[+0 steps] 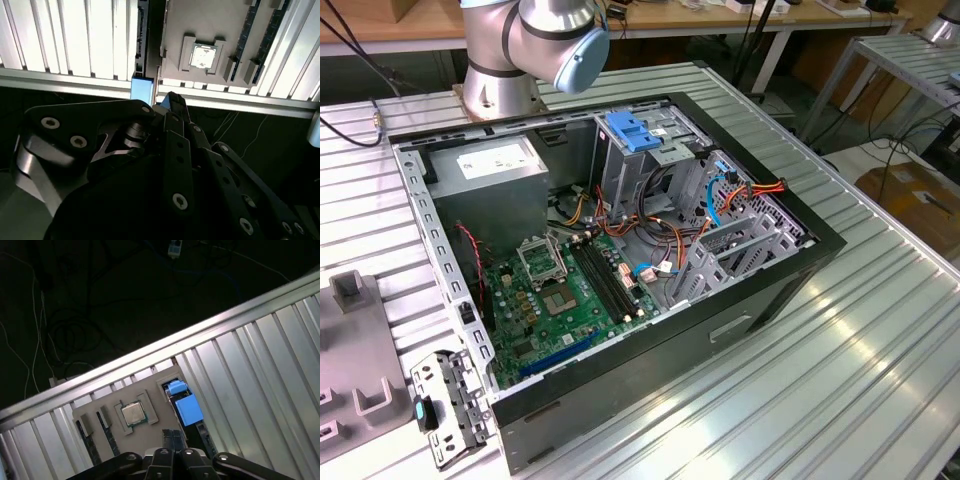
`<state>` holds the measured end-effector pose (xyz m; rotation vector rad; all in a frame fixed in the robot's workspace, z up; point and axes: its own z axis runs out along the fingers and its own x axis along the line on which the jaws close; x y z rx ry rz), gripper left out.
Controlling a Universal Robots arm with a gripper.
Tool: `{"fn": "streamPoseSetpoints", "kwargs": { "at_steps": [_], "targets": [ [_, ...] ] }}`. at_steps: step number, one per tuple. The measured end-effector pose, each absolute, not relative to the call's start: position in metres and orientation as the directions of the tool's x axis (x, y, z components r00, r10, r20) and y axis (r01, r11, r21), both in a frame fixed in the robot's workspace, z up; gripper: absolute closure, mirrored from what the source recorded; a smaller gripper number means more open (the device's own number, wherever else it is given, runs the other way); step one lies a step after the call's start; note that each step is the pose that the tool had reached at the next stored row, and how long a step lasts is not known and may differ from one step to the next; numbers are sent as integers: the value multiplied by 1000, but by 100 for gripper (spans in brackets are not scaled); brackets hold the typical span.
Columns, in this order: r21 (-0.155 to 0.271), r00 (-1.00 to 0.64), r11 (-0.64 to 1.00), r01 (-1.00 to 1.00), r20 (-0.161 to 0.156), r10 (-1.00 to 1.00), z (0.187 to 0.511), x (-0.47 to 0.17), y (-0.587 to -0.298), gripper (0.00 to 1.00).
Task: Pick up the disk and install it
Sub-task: 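Pick up the disk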
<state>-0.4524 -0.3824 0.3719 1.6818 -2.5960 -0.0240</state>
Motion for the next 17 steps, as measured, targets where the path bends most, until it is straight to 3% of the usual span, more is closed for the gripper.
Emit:
{"fn": "streamPoseSetpoints", "kwargs": {
  "at_steps": [17],
  "targets": [
    [39, -82, 83, -996, 32, -996, 372, -452, -382, 89]
  ]
}}
